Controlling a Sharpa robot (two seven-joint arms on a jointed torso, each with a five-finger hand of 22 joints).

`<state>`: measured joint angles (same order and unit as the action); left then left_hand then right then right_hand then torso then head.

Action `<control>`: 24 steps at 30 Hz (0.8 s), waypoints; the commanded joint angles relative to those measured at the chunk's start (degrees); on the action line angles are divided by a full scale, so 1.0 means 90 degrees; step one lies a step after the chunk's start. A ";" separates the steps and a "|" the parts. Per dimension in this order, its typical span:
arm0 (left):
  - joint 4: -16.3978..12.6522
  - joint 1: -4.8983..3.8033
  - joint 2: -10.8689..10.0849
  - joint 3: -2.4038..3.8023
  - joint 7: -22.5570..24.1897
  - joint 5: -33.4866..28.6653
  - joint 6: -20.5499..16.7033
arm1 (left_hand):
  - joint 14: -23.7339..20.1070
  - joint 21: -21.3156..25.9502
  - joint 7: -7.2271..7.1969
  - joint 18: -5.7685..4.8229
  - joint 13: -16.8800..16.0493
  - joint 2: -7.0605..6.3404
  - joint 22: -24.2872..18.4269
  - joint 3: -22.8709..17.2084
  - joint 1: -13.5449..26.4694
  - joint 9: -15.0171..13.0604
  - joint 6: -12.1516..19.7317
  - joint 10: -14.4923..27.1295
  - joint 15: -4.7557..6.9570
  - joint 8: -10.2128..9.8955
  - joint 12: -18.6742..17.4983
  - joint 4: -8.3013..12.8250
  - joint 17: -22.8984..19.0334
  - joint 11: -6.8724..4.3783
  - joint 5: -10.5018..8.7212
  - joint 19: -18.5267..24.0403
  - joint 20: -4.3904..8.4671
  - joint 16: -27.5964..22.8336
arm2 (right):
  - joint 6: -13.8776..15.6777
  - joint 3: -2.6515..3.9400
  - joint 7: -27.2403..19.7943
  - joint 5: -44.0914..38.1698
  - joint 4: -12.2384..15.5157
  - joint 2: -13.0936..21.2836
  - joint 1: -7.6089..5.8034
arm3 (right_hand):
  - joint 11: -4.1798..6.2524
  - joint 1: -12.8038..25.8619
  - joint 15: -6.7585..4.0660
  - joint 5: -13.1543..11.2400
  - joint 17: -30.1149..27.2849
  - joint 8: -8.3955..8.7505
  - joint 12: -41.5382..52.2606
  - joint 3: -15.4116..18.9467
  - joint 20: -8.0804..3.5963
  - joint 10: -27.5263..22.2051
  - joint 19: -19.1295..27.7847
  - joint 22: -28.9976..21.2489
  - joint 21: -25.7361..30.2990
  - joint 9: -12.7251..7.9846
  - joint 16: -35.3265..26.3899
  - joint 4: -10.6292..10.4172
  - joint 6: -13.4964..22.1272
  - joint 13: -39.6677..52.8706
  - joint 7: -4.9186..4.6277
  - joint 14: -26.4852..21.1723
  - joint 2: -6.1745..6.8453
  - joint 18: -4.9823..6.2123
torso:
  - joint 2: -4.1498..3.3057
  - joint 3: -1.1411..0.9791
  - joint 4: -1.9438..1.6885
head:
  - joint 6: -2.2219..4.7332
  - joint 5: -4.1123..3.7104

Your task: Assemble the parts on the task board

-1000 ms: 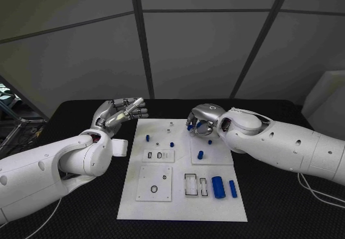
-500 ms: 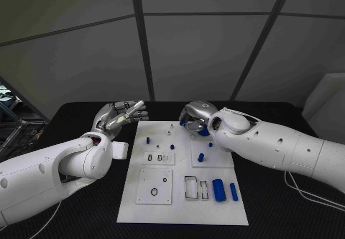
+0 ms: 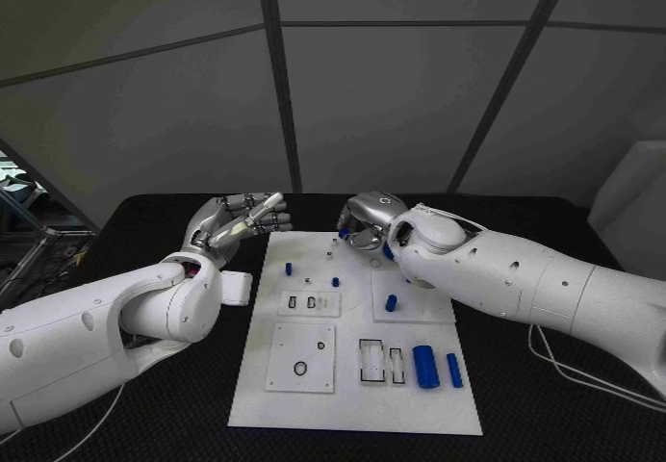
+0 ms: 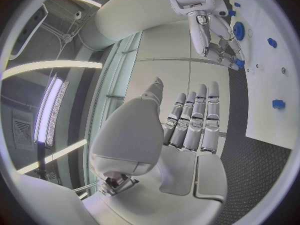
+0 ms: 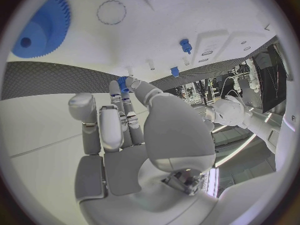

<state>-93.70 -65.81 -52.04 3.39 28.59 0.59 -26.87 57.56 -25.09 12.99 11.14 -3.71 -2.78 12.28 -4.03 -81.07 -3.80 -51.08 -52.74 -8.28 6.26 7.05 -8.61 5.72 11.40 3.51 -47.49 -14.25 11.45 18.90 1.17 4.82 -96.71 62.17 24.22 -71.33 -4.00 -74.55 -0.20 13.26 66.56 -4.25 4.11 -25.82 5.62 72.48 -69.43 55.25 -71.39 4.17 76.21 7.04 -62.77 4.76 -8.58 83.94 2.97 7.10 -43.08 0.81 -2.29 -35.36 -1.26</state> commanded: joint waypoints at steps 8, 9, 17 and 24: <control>-0.0012 -0.0017 0.0018 0.0010 0.0005 0.0030 0.0083 | -0.0003 -0.0035 0.0168 -0.0101 0.0009 0.0040 0.0010 0.0004 0.0035 0.0009 0.0041 0.0048 -0.0034 -0.0033 -0.0016 0.0033 0.0010 0.0017 -0.0028 0.0007 -0.0016 -0.0027 | -0.0210 0.0006 -0.0151 -0.0005 -0.0131 -0.0138 -0.0020 | -0.0042 0.0038 -0.0014 -0.0051 0.0019 0.0007 -0.0031 -0.0033 0.0015 -0.0005 -0.0050 0.0016 -0.0030 0.0002 0.0050 -0.0018 -0.0003 0.0000 -0.0024 0.0282 0.0052 -0.0052 | 0.0000 -0.0004 0.0017 | -0.0027 0.0036; -0.0010 -0.0018 0.0020 0.0010 0.0005 0.0030 0.0083 | -0.0003 -0.0035 0.0168 -0.0101 0.0009 0.0040 0.0010 0.0004 0.0035 0.0009 0.0041 0.0048 -0.0034 -0.0033 -0.0016 0.0033 0.0010 0.0017 -0.0028 0.0007 -0.0016 -0.0027 | -0.0226 0.0006 -0.0155 -0.0006 -0.0136 -0.0152 -0.0020 | -0.0042 0.0040 -0.0013 -0.0051 0.0019 0.0007 -0.0032 -0.0033 0.0015 -0.0006 -0.0049 0.0015 -0.0029 0.0002 0.0051 -0.0020 -0.0003 0.0000 -0.0024 0.0282 0.0053 -0.0052 | -0.0001 -0.0003 0.0016 | -0.0031 0.0033; -0.0009 -0.0026 0.0016 0.0011 0.0000 0.0030 0.0079 | -0.0003 -0.0035 0.0169 -0.0102 0.0009 0.0041 0.0010 0.0005 0.0039 0.0008 0.0041 0.0049 -0.0035 -0.0035 -0.0018 0.0035 0.0011 0.0018 -0.0028 0.0012 -0.0016 -0.0030 | -0.0357 0.0004 -0.0176 -0.0006 -0.0192 -0.0232 -0.0020 | -0.0045 0.0050 -0.0011 -0.0052 0.0021 0.0012 -0.0035 -0.0037 0.0017 -0.0011 -0.0048 0.0019 -0.0033 0.0001 0.0055 -0.0030 0.0001 0.0000 -0.0026 0.0282 0.0056 -0.0052 | -0.0001 -0.0006 0.0019 | -0.0035 0.0042; -0.0013 -0.0035 0.0021 0.0011 -0.0005 0.0030 0.0082 | -0.0004 -0.0034 0.0170 -0.0102 0.0008 0.0041 0.0009 0.0007 0.0043 0.0007 0.0041 0.0050 -0.0036 -0.0037 -0.0020 0.0037 0.0011 0.0019 -0.0028 0.0020 -0.0017 -0.0033 | -0.0432 0.0004 -0.0172 -0.0006 -0.0287 -0.0305 -0.0020 | -0.0048 0.0058 -0.0009 -0.0053 0.0022 0.0019 -0.0040 -0.0042 0.0020 -0.0020 -0.0040 0.0014 -0.0031 -0.0001 0.0058 -0.0040 0.0010 -0.0002 -0.0029 0.0281 0.0060 -0.0050 | -0.0005 0.0000 0.0013 | -0.0037 0.0039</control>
<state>-93.72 -66.01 -51.93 3.40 28.43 0.59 -26.78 57.56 -25.09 12.99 11.14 -3.71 -2.78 12.27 -4.03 -81.06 -3.80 -51.08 -52.53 -8.28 6.26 7.05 -8.61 5.77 11.61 3.51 -47.49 -14.25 11.46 16.18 1.16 3.79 -96.70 59.72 21.61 -71.39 -4.21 -74.25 -0.20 12.94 66.71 -3.97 4.11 -26.00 5.62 72.26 -69.43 55.37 -71.39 4.11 76.43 6.86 -62.73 4.73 -8.58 83.94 3.26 7.11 -43.08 0.77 -2.12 -35.71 -0.91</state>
